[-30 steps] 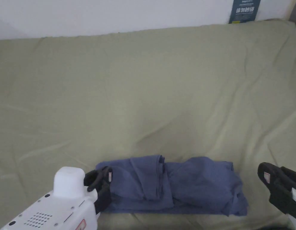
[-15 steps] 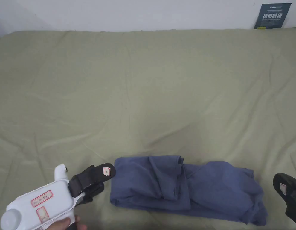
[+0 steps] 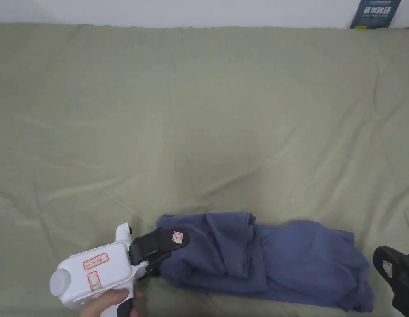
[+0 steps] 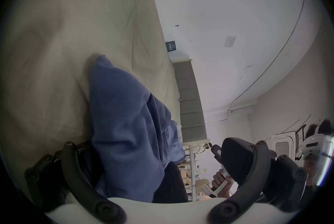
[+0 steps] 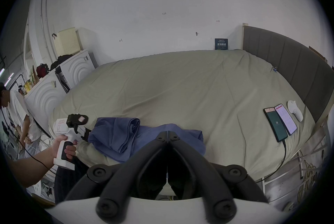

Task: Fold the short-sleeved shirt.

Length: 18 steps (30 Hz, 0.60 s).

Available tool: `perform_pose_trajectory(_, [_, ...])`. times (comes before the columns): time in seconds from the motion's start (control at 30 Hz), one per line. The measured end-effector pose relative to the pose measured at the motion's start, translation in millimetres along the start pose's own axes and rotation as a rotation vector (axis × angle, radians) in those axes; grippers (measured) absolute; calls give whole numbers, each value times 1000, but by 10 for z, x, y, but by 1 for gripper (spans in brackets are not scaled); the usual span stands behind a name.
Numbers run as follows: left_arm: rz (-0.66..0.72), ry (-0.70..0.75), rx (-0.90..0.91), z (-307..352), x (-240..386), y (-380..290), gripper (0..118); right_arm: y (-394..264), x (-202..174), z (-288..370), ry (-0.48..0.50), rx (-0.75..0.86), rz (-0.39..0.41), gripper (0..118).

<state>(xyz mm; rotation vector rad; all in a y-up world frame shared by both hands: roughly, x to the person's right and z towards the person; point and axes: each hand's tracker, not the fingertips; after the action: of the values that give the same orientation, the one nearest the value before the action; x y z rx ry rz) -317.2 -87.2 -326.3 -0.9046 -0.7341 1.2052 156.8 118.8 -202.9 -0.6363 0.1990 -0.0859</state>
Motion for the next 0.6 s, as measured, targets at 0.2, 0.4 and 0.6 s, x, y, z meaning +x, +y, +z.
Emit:
perform_pose_trajectory(0.2, [46,141,57,-57,-147,-101,15,38,-9,-27,3,-2,19,0])
perform_pose_trajectory(0.4, [-61,240,122,114,249,-159,15,52,15,49,-2,15,10,0])
perform_pose_trajectory(0.6, [-142,274,195,699,613,-38,15,36,61,97,-4,33,-7,0])
